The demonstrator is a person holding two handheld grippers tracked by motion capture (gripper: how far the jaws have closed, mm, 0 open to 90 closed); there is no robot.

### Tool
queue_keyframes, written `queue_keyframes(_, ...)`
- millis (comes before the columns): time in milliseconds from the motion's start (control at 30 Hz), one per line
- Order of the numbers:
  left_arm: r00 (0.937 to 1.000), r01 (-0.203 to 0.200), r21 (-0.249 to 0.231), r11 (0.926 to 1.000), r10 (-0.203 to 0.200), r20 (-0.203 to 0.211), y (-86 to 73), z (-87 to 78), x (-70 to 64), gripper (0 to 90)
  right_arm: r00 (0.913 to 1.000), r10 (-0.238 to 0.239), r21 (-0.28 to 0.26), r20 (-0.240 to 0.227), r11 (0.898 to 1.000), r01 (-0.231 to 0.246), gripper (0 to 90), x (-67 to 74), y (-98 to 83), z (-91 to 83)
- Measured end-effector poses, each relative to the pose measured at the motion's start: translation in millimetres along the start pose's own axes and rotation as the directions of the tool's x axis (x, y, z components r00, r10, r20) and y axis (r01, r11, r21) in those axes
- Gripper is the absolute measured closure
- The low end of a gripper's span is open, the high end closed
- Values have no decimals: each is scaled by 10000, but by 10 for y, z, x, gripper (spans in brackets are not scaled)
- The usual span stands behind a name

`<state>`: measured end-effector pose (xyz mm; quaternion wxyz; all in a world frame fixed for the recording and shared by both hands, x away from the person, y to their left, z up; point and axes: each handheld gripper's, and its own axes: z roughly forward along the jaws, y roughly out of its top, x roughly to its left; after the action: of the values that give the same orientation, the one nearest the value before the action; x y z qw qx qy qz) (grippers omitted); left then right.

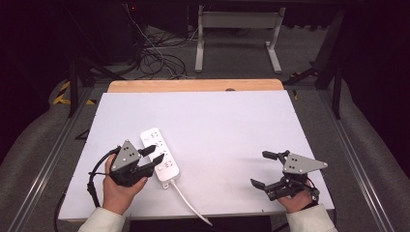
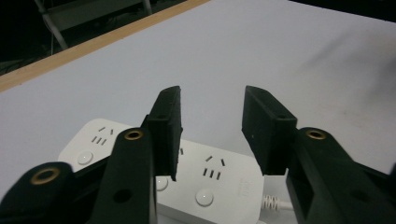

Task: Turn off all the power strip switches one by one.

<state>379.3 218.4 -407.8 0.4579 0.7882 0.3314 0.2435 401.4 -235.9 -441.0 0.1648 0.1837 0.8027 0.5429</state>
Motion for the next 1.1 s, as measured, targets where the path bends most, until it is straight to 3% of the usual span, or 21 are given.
queue_keyframes(100,9995,-34,199,9998,27,320,17,7,13,622,10000,10,-45,-13,10000,-10,42,3,0,-5)
queue_keyframes(133,9973,-68,429,9991,37,731,34,15,28,629,10000,19,-49,-4,10000,-19,42,3,0,-6)
queue_keyframes(300,9966,-418,926,9948,349,748,68,22,25,655,10000,22,-35,-22,10000,-22,42,2,0,-1)
queue_keyframes(467,9946,-164,1766,9841,-19,1034,81,48,62,708,10000,43,-31,-29,10000,-43,42,1,0,0)
queue_keyframes(533,9965,-135,1729,9848,-11,840,76,38,66,721,10000,52,-21,-41,10000,-52,42,1,-1,2)
queue_keyframes(600,9946,48,1806,9835,-234,1011,82,31,85,742,9999,94,-1,-105,10000,-94,46,0,-2,7)
queue_keyframes(667,9954,175,1846,9827,-344,893,88,20,94,746,9999,98,6,-114,10000,-98,47,0,-2,8)
queue_keyframes(700,9958,67,1876,9822,-237,883,93,14,105,804,9999,96,15,-105,10000,-96,48,-1,-2,7)
queue_keyframes(767,9834,256,2185,9755,-638,1696,104,33,152,859,9999,87,7,-96,10000,-87,48,-1,-2,5)
queue_keyframes(833,9812,253,2228,9745,-669,1811,105,35,157,874,10000,70,5,-61,10000,-70,47,0,-1,3)
queue_keyframes(900,9835,239,2182,9756,-621,1702,103,34,159,893,10000,76,-20,-65,10000,-76,47,-1,-1,1)
queue_keyframes(1000,9780,576,2028,9775,-961,1853,85,28,175,900,10000,75,-22,-58,10000,-75,47,-1,-1,-1)
queue_keyframes(1100,9794,660,2164,9741,-1048,1729,87,32,185,900,10000,65,-24,-68,10000,-65,48,0,-1,0)
